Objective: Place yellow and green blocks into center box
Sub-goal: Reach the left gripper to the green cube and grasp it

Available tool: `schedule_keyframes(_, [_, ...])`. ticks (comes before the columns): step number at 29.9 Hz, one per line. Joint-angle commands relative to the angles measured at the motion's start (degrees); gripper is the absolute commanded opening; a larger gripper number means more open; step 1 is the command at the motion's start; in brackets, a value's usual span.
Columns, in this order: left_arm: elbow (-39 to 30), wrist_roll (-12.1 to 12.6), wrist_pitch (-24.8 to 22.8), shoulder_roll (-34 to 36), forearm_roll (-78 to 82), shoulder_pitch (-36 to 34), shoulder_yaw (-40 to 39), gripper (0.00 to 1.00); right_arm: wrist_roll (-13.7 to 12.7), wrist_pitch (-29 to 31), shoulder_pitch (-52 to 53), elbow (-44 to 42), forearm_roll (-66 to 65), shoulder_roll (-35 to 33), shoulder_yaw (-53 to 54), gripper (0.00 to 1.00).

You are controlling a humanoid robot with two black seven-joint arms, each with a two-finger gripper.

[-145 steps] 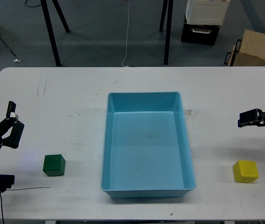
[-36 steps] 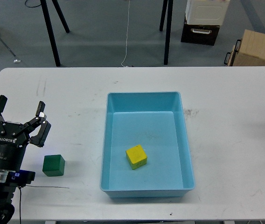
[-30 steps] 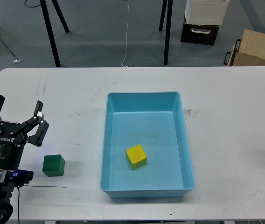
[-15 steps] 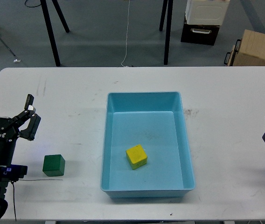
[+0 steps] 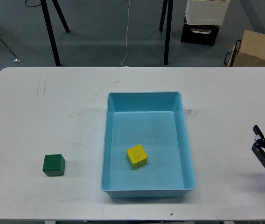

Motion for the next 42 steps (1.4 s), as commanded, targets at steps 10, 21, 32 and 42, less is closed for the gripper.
schedule_keyframes(10, [-10.3, 0.2, 0.0, 31.4, 25.4, -25.0, 36.4, 1.00, 0.3, 0.4, 0.2, 0.1, 0.0, 3.2, -0.4, 1.00])
schedule_keyframes(21, [-7.2, 8.1, 0.0, 19.7, 51.9, -71.1, 104.7, 1.00, 0.3, 0.5, 0.5, 0.1, 0.0, 3.0, -2.5, 1.00])
schedule_keyframes(32, [-8.9, 11.6, 0.0, 17.5, 70.2, -73.6, 130.5, 1.00, 0.2, 0.5, 0.3, 0.0, 0.0, 2.6, -2.6, 1.00])
schedule_keyframes(42, [-8.5, 11.7, 0.0, 17.2, 70.1, -70.4, 130.3, 1.00, 0.2, 0.5, 0.5, -0.3, -0.1, 2.7, -4.3, 1.00])
